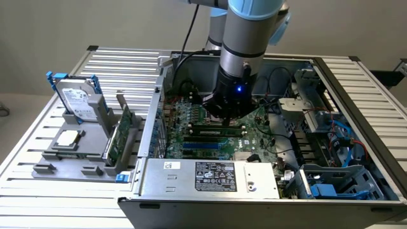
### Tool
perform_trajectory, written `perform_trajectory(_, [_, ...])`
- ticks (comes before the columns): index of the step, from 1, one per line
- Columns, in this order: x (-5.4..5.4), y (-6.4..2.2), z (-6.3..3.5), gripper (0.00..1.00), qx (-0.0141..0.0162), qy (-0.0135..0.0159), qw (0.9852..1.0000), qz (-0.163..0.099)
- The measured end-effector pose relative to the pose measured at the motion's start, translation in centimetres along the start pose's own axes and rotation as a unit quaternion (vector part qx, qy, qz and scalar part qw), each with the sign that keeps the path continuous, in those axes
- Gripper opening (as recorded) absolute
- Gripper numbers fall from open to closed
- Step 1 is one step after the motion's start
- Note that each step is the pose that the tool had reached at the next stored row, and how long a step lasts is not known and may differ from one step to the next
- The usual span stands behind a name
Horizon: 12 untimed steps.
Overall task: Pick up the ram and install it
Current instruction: 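Press down the ram until it locks into place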
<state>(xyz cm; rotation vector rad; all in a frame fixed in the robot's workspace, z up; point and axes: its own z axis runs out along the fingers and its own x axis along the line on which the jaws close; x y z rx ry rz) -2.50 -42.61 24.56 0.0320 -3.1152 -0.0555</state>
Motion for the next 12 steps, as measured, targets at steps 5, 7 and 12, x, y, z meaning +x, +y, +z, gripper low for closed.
perform_trajectory(5, [0.34,-0.22,-0.03,0.11,-0.0001,0.0003,1.0,0.003])
perform_trajectory(7, [0.34,-0.22,-0.03,0.11,-0.0001,0.0003,1.0,0.003])
perform_trajectory(12, [0.35,-0.22,-0.03,0.11,-0.0001,0.0003,1.0,0.003])
